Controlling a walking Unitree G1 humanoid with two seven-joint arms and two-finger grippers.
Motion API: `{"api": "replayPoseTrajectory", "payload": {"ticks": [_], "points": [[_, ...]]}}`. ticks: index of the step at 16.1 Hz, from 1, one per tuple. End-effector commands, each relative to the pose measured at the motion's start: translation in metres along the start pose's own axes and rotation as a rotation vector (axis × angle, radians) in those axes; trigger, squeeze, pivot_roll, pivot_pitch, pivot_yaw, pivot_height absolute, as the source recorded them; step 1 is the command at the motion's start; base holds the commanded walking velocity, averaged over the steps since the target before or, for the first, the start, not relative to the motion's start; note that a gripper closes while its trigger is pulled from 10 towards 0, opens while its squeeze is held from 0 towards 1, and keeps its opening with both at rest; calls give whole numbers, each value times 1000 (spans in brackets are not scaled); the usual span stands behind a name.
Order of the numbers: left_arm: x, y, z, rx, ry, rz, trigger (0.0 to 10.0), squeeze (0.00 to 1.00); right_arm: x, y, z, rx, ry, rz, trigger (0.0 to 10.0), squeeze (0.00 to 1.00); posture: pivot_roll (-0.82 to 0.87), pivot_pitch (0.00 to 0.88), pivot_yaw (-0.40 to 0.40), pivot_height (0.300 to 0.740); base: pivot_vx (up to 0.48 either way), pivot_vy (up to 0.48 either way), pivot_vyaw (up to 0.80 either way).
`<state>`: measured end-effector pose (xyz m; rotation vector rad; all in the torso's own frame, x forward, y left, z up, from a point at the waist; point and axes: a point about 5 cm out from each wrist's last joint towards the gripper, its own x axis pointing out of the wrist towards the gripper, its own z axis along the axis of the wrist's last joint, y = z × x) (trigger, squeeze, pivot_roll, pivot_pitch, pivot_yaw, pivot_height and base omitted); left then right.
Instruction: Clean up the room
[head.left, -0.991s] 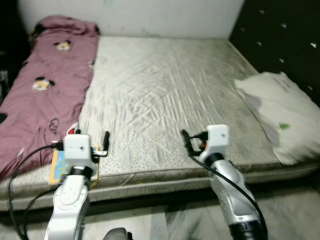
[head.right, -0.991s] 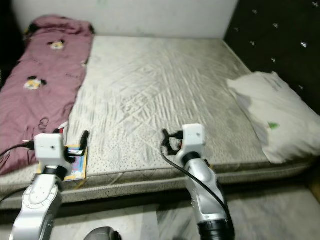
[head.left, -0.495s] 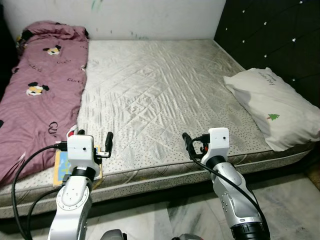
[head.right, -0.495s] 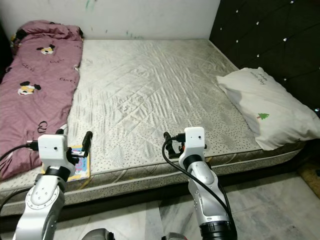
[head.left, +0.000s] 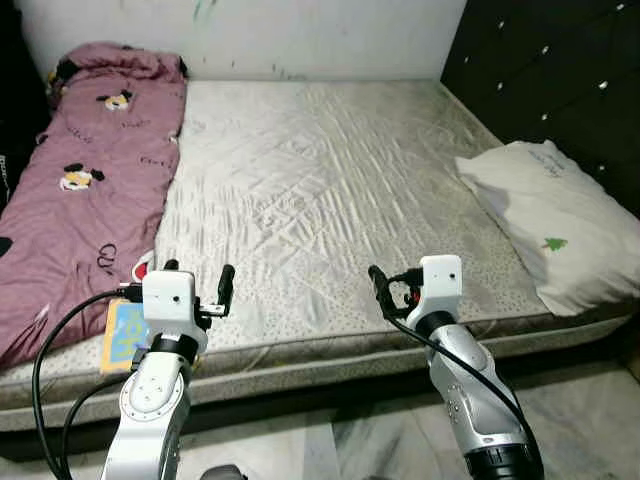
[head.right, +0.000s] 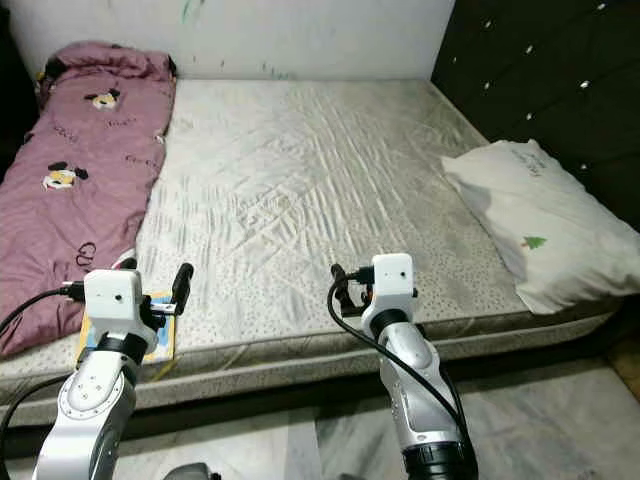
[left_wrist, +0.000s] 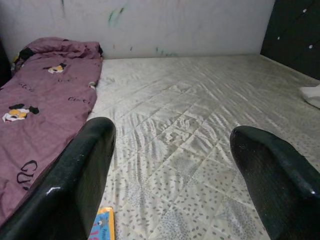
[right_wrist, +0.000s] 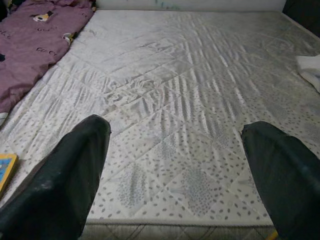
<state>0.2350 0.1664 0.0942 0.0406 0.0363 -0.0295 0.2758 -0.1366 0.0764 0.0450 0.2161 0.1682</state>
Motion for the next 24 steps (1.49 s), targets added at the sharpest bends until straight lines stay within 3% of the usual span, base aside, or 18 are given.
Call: {"api": "replayPoseTrajectory", "payload": {"ticks": [1,9,15,24], "points": [[0,0,2,-6,-7,-3,10000,0,1,-1,2,-3,-5,-1,10000,0,65,5,-51,740,349,0,0],[4,1,4,0,-12,3,10000,0,4,-1,6,-4,-16,-2,10000,0,55,21,-42,740,332,0,0],[4,0,3,-5,-10,5,10000,0,4,-1,5,-3,-11,-1,10000,0,57,15,-47,740,0,0,0],[4,0,-1,-30,24,11,10000,0,3,-2,3,3,-3,3,10000,0,55,15,-48,740,0,461,0]]}}
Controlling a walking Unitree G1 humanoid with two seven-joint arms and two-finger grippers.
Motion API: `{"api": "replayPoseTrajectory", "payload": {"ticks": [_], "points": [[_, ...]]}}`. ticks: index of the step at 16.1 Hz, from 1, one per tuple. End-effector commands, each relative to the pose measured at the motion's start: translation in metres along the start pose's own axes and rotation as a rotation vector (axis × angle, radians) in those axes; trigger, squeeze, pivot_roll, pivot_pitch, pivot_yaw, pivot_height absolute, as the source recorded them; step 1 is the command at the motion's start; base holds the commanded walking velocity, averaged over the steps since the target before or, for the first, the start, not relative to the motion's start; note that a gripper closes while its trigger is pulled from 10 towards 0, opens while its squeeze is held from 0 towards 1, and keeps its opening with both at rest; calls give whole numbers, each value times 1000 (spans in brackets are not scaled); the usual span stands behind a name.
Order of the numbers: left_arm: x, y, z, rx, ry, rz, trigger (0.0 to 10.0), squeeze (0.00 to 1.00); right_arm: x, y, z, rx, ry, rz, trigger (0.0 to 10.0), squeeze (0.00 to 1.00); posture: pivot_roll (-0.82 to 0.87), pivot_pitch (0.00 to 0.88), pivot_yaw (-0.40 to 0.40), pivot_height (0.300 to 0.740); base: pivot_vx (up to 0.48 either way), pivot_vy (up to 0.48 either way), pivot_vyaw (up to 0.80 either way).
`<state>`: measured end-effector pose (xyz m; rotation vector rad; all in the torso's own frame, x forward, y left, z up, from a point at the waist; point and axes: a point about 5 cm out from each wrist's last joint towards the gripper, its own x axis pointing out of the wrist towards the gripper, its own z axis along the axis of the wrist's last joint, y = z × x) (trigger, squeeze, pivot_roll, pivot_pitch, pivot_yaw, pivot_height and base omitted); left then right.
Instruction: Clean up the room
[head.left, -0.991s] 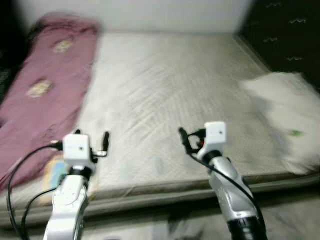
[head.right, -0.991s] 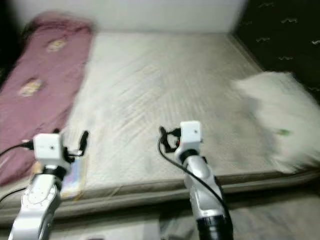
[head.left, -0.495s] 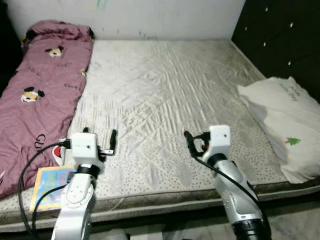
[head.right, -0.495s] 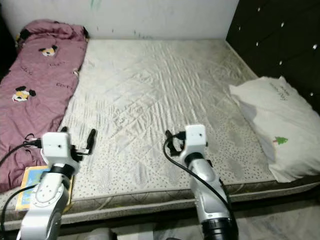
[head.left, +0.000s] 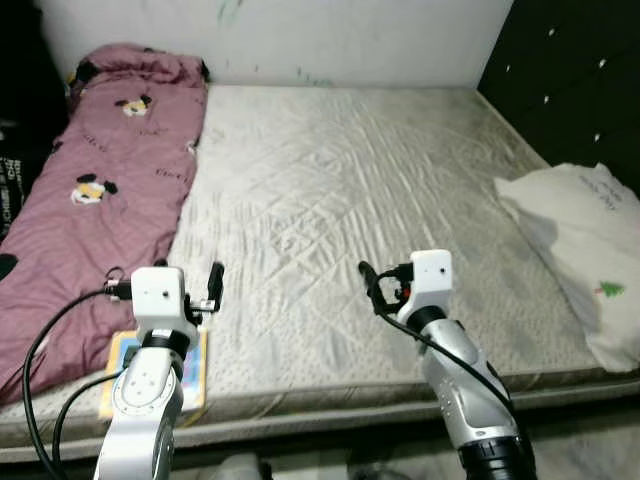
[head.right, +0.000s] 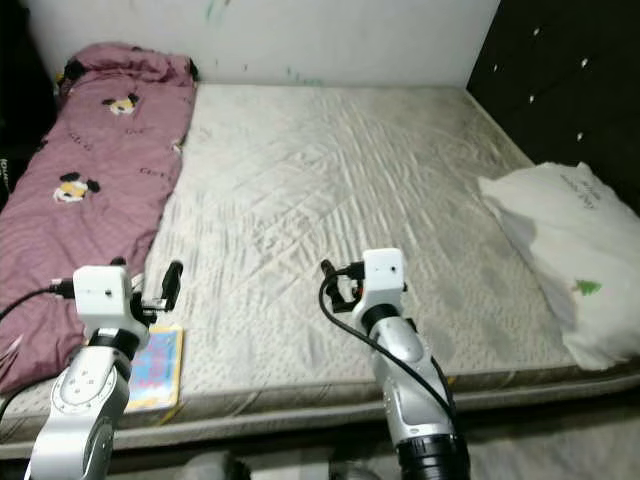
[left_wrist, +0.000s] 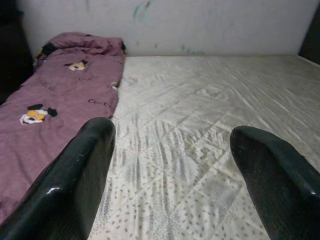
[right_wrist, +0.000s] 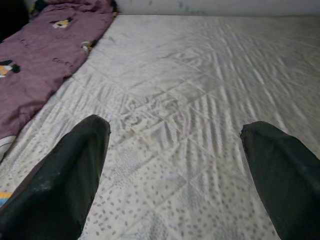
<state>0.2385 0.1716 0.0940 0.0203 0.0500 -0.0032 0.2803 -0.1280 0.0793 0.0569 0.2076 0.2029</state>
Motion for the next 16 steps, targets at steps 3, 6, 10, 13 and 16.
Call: {"api": "replayPoseTrajectory", "payload": {"ticks": [3,6,10,13,16], "points": [[0,-5,-2,-10,15,-12,10000,0,-1,-8,0,-8,8,-28,10000,0,57,16,-46,740,0,480,0],[1,-5,-2,-11,17,-10,10000,0,0,-7,0,-17,5,-19,10000,0,57,16,-50,740,0,480,0],[1,-6,-2,-14,18,-8,10000,0,0,-6,0,-25,4,-11,10000,0,58,16,-53,740,0,480,-81],[1,-5,-2,-17,20,-9,10000,0,0,-7,0,-20,9,-15,10000,0,55,21,-52,740,0,480,0],[1,-6,-2,-17,21,-10,10000,0,0,-7,0,-18,10,-15,10000,0,54,26,-50,740,0,480,0]]}}
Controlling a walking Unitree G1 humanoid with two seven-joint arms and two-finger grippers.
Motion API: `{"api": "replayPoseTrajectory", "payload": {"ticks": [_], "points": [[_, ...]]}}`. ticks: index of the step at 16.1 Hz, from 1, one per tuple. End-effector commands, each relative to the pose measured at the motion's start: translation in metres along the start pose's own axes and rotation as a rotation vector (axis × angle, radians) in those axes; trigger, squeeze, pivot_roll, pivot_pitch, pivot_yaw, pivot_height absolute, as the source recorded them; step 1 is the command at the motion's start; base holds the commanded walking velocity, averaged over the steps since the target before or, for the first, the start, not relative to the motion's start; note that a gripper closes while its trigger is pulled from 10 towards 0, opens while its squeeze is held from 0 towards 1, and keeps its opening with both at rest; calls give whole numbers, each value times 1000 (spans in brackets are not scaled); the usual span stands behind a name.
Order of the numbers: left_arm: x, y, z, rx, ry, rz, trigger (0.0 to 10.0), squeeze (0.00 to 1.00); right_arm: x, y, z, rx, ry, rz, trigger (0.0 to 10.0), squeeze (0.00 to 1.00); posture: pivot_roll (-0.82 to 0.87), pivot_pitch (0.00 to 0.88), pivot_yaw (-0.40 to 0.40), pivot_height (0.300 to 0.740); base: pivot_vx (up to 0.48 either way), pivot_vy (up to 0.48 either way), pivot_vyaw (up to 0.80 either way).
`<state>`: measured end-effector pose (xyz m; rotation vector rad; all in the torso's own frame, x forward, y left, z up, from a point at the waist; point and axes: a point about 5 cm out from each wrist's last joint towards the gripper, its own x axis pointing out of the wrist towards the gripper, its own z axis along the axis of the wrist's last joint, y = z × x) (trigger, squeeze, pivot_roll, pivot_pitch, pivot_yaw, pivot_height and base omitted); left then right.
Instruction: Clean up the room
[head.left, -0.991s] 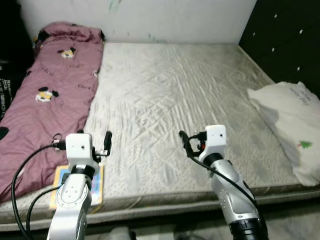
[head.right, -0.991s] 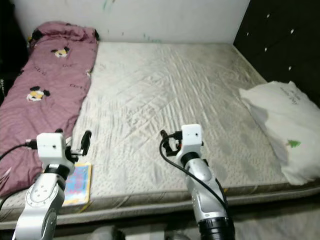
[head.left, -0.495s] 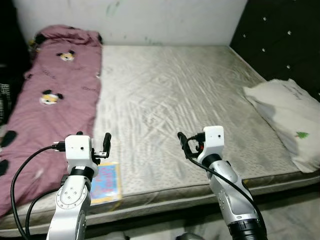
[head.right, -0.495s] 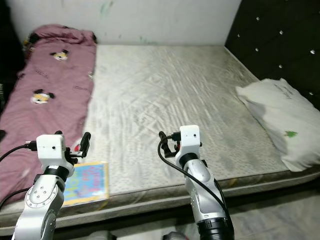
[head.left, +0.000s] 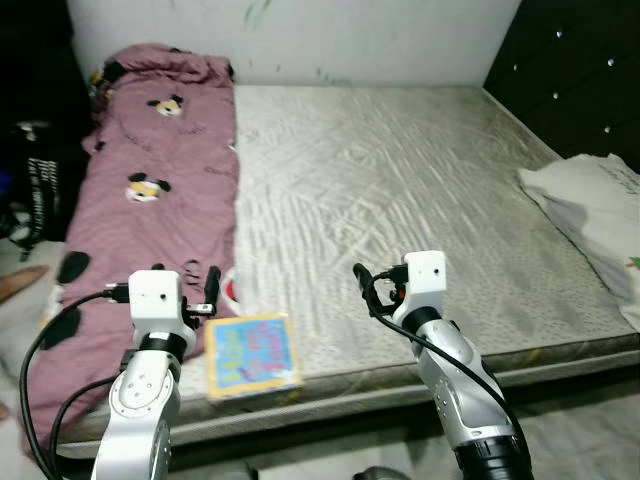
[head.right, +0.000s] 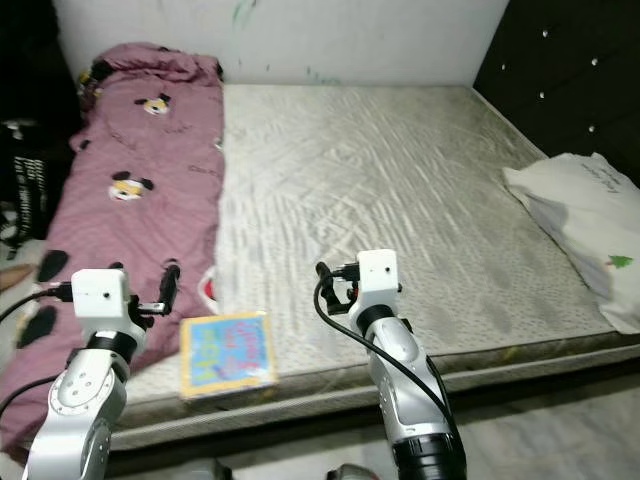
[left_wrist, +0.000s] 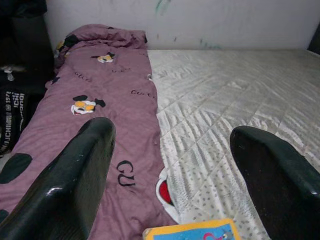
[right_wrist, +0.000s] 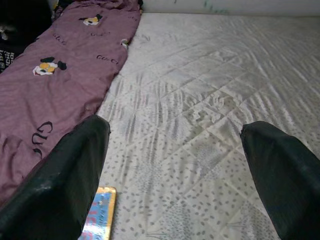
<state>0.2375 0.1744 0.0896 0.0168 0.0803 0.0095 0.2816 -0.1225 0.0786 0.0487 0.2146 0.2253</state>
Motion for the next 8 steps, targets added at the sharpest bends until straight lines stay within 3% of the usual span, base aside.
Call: {"api": "replayPoseTrajectory", "payload": {"ticks": [1,6,8], "points": [[2,-8,3,-12,-10,-23,10000,0,-3,-12,0,-6,4,-37,10000,0,55,26,-52,740,0,480,0],[2,-8,5,-9,-24,-25,10000,0,-2,-12,1,-6,4,-37,10000,0,55,30,-51,740,0,480,0],[1,-9,6,-6,-32,-33,10000,0,-2,-12,1,-6,2,-37,10000,0,55,30,-51,740,0,0,0]]}}
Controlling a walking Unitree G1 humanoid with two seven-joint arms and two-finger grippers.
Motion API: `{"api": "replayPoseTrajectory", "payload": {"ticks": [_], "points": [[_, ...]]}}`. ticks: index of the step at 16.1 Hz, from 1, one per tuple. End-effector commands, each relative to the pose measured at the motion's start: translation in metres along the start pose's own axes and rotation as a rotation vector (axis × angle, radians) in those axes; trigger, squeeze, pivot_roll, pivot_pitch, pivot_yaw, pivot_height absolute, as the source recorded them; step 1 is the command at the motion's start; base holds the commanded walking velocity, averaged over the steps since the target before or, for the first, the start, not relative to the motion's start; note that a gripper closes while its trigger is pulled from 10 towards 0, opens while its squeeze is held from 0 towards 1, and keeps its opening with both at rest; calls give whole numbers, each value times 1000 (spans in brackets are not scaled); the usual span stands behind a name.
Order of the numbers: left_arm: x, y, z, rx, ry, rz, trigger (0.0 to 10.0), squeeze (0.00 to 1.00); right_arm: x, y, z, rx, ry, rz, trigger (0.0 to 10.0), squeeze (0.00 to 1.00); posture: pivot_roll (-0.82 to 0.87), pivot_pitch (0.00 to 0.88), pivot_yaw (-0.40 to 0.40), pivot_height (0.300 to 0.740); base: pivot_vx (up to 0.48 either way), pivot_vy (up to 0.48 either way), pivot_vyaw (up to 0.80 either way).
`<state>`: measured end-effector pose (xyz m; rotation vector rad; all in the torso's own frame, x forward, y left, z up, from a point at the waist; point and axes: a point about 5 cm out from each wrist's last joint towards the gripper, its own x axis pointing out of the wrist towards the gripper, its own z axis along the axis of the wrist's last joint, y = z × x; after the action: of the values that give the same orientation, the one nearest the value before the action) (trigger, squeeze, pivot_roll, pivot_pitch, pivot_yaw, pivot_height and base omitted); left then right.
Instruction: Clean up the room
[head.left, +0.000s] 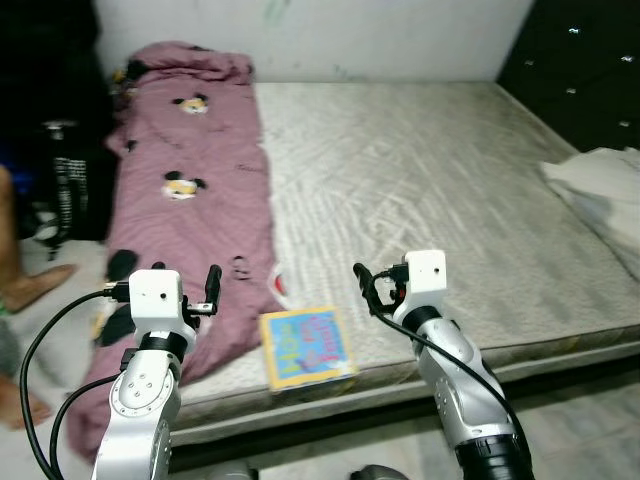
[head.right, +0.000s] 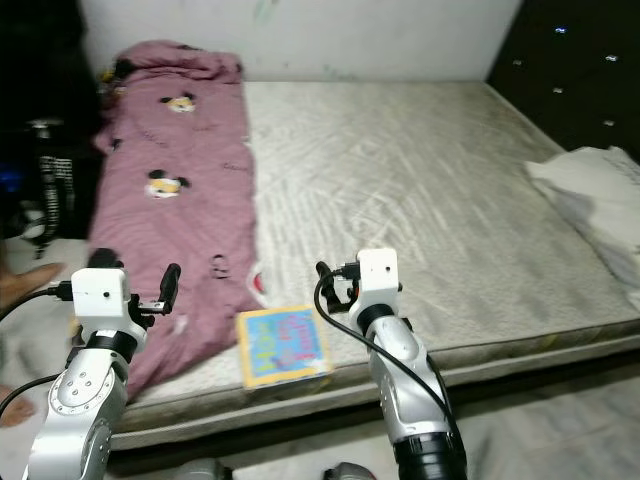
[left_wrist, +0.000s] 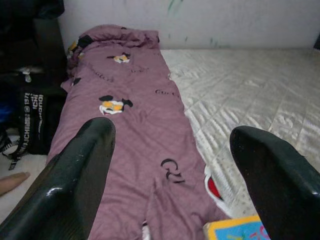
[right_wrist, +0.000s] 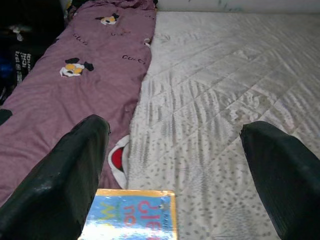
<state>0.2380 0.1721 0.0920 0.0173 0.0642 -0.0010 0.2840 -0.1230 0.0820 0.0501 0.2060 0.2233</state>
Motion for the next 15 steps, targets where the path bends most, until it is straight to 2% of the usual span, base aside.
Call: {"api": "replayPoseTrajectory", "payload": {"ticks": [1,3,6,15], "points": [[1,-7,4,-6,-18,-23,10000,0,-4,-11,-3,-5,10,-36,10000,0,54,31,-50,740,0,0,0],[1,-7,4,-7,-18,-25,10000,0,-4,-11,-3,-8,16,-36,10000,0,54,31,-50,740,0,0,0],[1,-7,4,-7,-17,-27,10000,0,-4,-12,-4,-1,21,-41,10000,0,52,33,-49,740,0,0,-800],[3,-8,4,-6,-18,-32,10000,0,-2,-12,-3,-5,22,-45,10000,0,52,33,-48,740,0,0,0]]}}
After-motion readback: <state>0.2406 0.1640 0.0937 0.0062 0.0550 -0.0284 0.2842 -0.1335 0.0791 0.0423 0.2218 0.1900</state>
